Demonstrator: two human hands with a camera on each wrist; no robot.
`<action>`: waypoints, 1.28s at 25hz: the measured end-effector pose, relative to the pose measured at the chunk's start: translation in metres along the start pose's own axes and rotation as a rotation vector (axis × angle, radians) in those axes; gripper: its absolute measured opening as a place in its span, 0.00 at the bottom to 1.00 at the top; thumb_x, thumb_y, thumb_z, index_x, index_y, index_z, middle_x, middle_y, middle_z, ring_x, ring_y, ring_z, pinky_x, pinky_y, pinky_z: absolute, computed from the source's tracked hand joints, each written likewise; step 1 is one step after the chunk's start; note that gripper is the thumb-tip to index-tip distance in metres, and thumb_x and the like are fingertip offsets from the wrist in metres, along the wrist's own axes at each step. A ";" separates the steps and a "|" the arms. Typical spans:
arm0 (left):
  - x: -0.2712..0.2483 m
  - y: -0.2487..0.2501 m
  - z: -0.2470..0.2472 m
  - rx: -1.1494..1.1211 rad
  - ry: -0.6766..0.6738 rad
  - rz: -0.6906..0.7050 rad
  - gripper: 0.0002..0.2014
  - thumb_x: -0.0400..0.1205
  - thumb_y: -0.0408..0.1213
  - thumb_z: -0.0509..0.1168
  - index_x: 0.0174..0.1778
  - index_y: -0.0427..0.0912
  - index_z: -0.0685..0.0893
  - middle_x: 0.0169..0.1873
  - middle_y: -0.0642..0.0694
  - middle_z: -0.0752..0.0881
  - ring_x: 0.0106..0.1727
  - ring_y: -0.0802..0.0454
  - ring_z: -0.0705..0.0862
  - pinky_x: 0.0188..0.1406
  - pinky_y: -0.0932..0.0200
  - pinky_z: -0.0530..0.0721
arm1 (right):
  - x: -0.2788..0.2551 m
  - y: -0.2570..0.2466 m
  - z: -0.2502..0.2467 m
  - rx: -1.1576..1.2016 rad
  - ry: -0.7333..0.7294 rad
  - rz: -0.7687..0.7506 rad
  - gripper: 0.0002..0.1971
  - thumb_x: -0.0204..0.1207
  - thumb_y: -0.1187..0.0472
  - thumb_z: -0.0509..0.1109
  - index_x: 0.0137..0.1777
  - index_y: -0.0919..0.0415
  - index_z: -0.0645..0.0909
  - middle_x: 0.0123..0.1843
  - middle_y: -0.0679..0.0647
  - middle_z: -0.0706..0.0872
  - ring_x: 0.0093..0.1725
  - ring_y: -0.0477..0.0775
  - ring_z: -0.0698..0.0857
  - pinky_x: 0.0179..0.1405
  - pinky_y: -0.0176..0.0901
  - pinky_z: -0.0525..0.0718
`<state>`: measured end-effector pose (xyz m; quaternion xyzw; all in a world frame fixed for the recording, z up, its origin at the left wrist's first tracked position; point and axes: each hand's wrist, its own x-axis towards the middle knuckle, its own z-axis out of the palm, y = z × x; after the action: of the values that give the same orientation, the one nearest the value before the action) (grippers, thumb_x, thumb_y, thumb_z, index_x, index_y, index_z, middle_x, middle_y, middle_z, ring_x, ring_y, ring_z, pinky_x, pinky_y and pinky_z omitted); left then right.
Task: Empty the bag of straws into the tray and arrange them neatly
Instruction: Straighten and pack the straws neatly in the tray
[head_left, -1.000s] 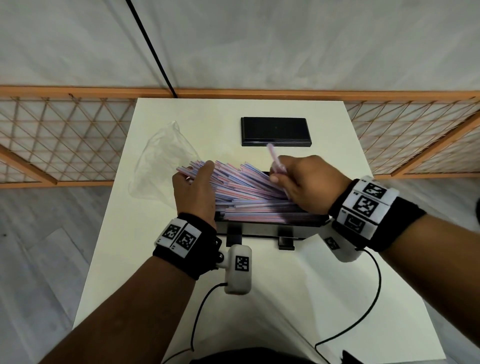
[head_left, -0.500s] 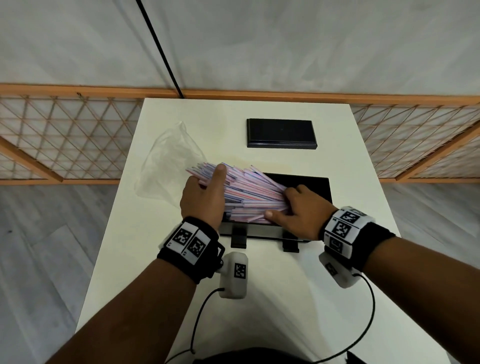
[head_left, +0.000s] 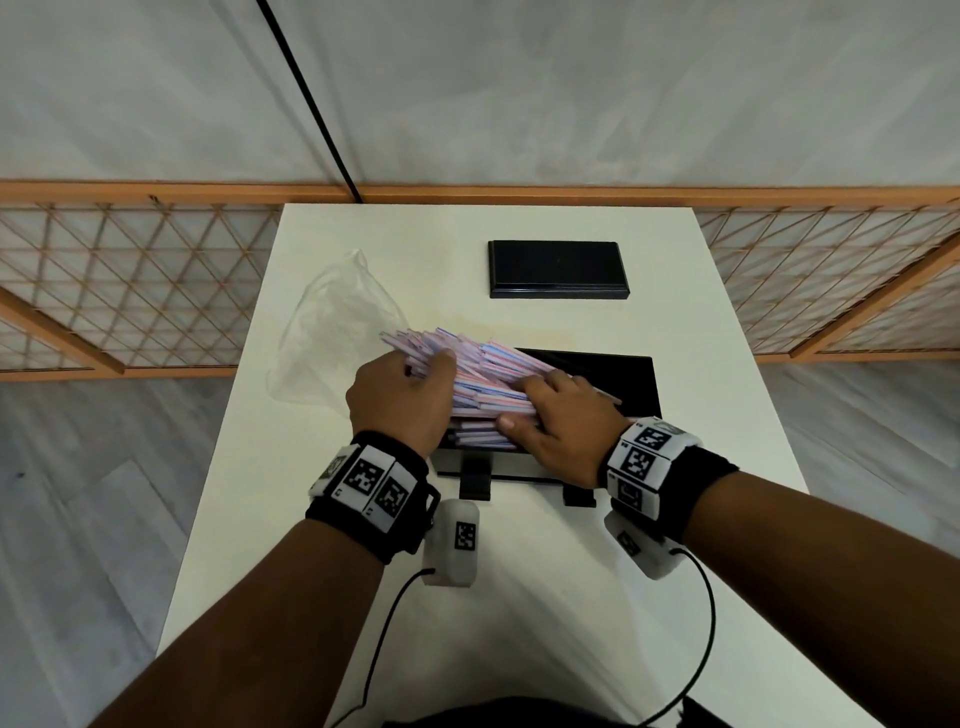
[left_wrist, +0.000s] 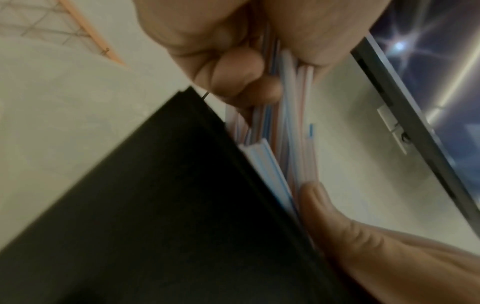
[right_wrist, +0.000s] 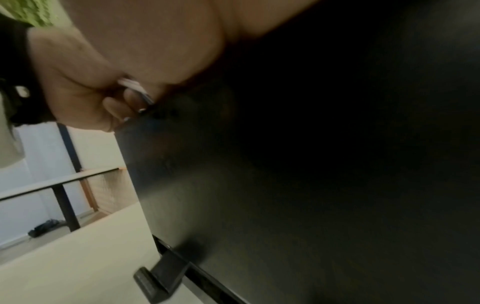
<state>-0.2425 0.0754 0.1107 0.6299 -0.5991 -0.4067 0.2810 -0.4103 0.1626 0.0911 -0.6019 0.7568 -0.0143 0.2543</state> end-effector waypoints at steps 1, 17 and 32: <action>0.003 -0.002 0.001 -0.083 0.014 -0.019 0.23 0.79 0.52 0.71 0.25 0.39 0.80 0.21 0.49 0.80 0.32 0.42 0.82 0.36 0.51 0.80 | -0.002 -0.002 -0.002 0.023 0.057 -0.018 0.41 0.71 0.25 0.44 0.77 0.46 0.68 0.69 0.55 0.76 0.68 0.61 0.74 0.69 0.56 0.74; 0.017 0.009 0.014 -0.771 -0.034 -0.308 0.08 0.78 0.37 0.79 0.51 0.42 0.90 0.48 0.42 0.91 0.46 0.43 0.91 0.46 0.49 0.92 | 0.000 0.011 0.001 0.064 0.104 0.052 0.41 0.69 0.27 0.66 0.77 0.49 0.66 0.64 0.55 0.75 0.65 0.61 0.78 0.68 0.55 0.79; -0.002 0.019 0.021 -0.812 -0.097 -0.314 0.07 0.84 0.33 0.70 0.40 0.43 0.87 0.33 0.46 0.89 0.31 0.49 0.88 0.34 0.56 0.87 | 0.005 -0.003 0.008 0.025 0.156 0.111 0.44 0.66 0.23 0.62 0.75 0.52 0.66 0.67 0.58 0.74 0.65 0.65 0.75 0.70 0.62 0.74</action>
<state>-0.2705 0.0781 0.1167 0.5318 -0.3002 -0.6762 0.4120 -0.4048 0.1593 0.0837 -0.5527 0.8064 -0.0567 0.2024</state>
